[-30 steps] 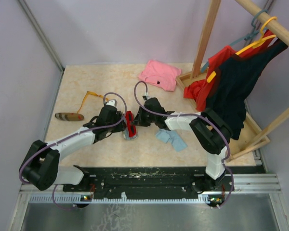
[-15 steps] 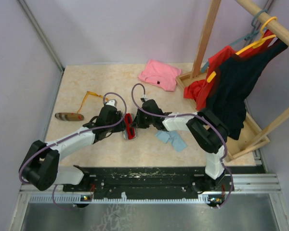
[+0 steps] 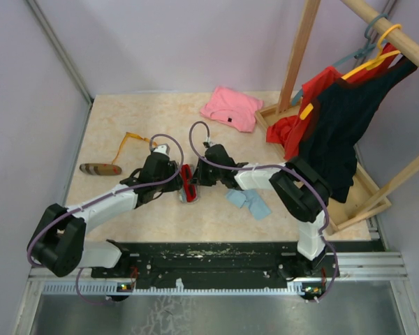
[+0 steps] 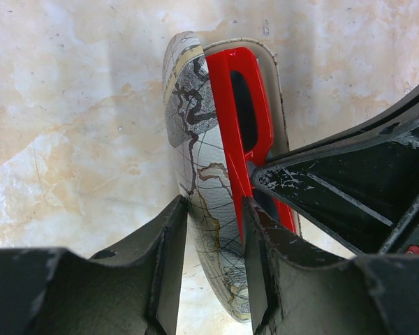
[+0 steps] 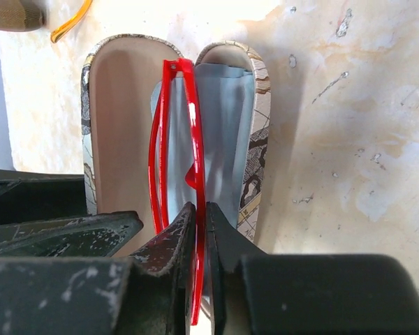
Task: Organize the sunglasses
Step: Place the sunglasses in the sunglasses case.
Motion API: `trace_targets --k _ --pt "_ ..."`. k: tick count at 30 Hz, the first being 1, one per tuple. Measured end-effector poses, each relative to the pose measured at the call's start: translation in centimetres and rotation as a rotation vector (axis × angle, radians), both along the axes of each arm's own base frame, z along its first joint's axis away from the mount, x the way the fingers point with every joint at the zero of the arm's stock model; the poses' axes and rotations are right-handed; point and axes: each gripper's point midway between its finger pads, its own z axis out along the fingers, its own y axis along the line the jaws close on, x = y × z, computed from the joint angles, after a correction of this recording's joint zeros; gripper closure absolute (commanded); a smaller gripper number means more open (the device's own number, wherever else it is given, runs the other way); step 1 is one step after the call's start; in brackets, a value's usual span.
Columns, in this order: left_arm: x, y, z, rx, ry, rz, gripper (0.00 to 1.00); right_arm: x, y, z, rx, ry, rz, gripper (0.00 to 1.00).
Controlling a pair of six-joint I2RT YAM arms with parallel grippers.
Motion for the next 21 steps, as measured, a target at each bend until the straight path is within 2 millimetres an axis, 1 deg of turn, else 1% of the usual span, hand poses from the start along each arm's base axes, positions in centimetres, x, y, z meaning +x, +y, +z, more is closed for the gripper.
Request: trace_targets --k 10,16,21 --pt "0.01 -0.14 0.45 -0.011 -0.010 -0.004 0.57 0.26 -0.54 -0.46 -0.046 -0.023 0.000 0.77" --pt "0.01 -0.24 0.49 -0.015 -0.011 -0.008 0.57 0.30 -0.45 -0.27 -0.059 -0.039 0.009 0.75" --pt "0.02 -0.29 0.53 -0.017 -0.012 -0.010 0.57 0.36 -0.86 0.00 -0.078 -0.053 0.007 0.74"
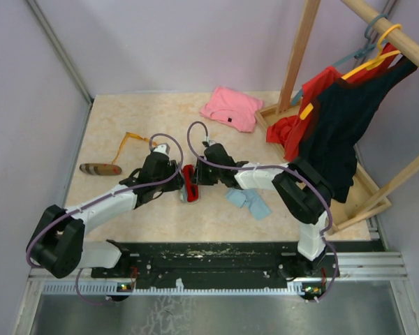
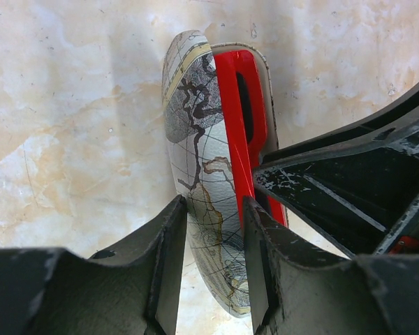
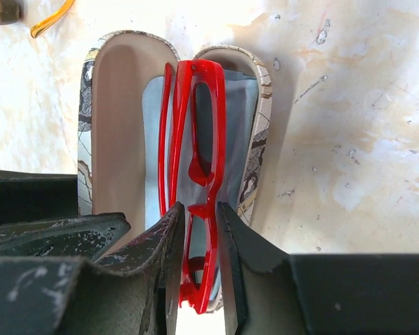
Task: Organize the sunglasses
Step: Place the sunglasses in the sunglasses case.
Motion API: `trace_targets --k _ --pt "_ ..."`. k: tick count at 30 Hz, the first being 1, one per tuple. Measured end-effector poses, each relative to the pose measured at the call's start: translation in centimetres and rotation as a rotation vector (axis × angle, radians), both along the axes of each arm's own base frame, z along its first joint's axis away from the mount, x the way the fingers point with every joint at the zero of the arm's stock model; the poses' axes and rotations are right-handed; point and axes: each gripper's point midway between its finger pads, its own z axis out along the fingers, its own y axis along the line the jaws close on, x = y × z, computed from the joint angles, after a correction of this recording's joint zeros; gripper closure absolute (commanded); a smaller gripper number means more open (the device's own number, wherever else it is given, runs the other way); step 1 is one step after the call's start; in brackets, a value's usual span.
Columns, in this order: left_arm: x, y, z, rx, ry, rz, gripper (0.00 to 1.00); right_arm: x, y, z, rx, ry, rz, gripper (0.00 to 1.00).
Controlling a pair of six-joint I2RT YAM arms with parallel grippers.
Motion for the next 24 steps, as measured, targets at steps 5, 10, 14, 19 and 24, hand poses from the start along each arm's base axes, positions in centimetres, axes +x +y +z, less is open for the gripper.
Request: trace_targets --k 5,10,14,19,24 --pt "0.0 0.0 0.0 0.000 0.000 0.000 0.57 0.1 -0.6 0.5 -0.025 -0.025 -0.001 0.74" --pt "0.0 0.0 0.0 -0.001 0.000 0.000 0.57 0.2 -1.0 0.8 -0.049 -0.044 0.000 0.74" --pt "0.0 0.0 0.0 -0.001 0.000 0.000 0.57 0.4 -1.7 0.8 -0.085 -0.065 -0.006 0.77" --pt "0.0 0.0 0.0 -0.001 0.000 0.000 0.57 0.6 -2.7 0.3 -0.140 -0.084 -0.014 0.77" --pt "0.0 0.0 0.0 -0.001 0.000 0.000 0.57 0.6 -3.0 0.1 -0.160 -0.091 -0.010 0.77"
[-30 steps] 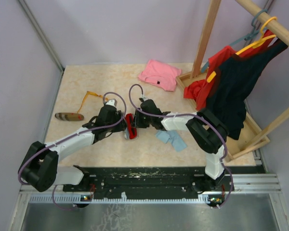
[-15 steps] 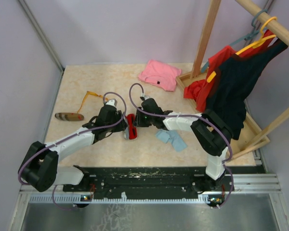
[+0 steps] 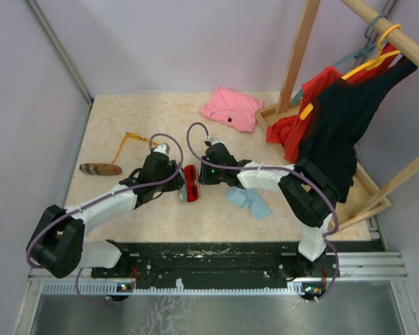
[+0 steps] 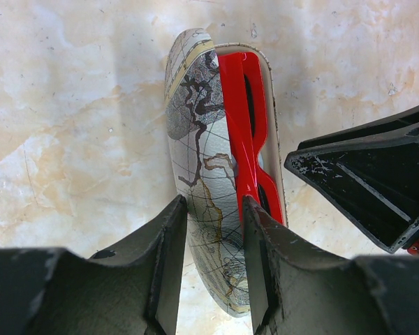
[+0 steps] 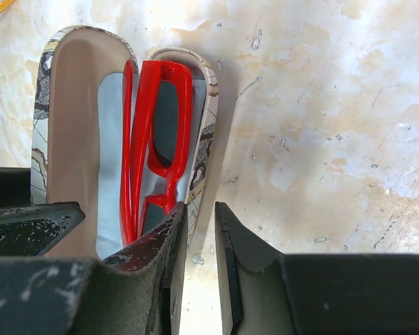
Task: Organize the sunglasses
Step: Place the sunglasses in the sunglasses case, then adjust the sunglasses in the sunglasses case.
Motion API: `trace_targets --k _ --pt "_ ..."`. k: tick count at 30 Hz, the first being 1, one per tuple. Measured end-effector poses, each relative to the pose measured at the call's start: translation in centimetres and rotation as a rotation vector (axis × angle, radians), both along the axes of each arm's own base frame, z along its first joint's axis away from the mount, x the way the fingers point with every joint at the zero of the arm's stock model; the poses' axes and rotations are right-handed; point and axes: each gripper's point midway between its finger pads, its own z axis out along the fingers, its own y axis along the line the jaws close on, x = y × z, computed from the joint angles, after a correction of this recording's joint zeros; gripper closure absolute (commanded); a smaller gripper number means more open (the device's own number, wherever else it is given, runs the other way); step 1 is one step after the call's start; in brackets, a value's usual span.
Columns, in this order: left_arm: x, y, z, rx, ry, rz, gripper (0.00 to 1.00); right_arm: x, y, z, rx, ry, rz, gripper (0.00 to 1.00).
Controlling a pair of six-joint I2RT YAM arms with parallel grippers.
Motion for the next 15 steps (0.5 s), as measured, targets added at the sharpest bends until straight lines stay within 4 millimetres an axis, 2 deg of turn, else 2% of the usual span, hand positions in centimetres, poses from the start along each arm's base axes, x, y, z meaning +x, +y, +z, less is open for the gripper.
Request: trace_targets --k 7,15 --pt "0.00 -0.01 0.00 0.000 0.000 0.000 0.57 -0.03 0.05 0.02 0.000 -0.003 0.008 0.77" --pt "0.00 -0.01 0.00 0.000 0.000 0.000 0.57 -0.10 0.43 0.28 0.018 -0.004 0.022 0.72"
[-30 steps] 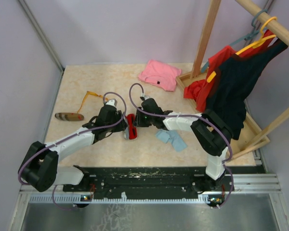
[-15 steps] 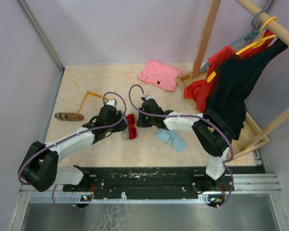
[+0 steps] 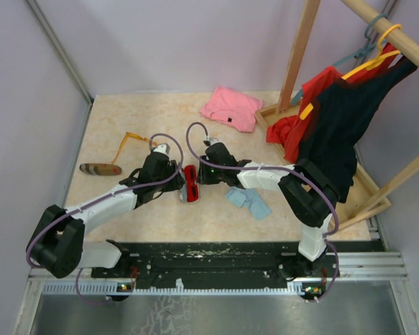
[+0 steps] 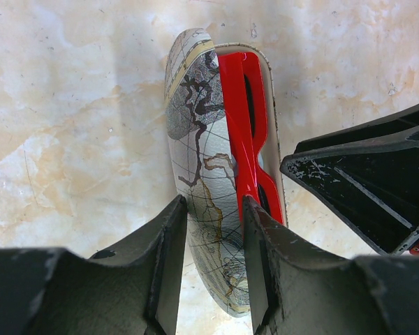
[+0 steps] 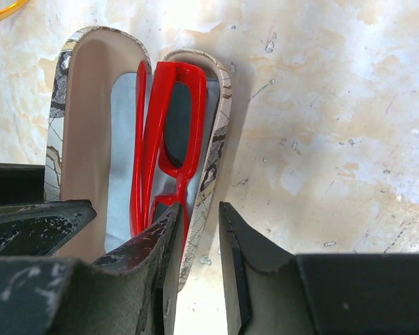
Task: Organize the sunglasses
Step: Adjust the sunglasses in the sunglasses case.
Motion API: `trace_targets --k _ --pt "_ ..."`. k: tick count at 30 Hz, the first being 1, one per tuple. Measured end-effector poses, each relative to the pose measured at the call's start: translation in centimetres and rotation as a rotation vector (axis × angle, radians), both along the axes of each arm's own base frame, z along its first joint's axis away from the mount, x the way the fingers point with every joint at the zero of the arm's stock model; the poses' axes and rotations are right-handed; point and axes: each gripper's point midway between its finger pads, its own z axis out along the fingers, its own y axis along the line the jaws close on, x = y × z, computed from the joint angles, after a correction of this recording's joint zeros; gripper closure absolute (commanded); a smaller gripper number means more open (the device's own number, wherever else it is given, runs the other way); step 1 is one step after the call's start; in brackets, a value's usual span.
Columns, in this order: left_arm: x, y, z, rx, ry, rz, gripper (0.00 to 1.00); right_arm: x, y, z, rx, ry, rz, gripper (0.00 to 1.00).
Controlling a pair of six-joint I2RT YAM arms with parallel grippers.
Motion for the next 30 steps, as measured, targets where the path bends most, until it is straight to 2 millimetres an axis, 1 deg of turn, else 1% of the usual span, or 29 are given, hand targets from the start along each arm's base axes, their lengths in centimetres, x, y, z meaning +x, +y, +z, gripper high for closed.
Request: trace_targets --k 9,15,21,30 --pt "0.0 0.0 0.0 0.000 0.000 0.000 0.57 0.1 0.1 -0.1 0.002 -0.001 0.001 0.71" --pt "0.0 0.0 0.0 0.000 0.001 -0.001 0.57 0.3 0.4 -0.6 -0.002 0.006 0.004 0.72" --pt "0.0 0.0 0.0 -0.001 0.001 -0.002 0.57 0.4 0.6 -1.7 -0.015 0.022 0.011 0.73" --pt "-0.1 -0.1 0.0 -0.004 0.002 -0.006 0.57 0.3 0.7 -2.0 -0.018 0.026 0.018 0.73"
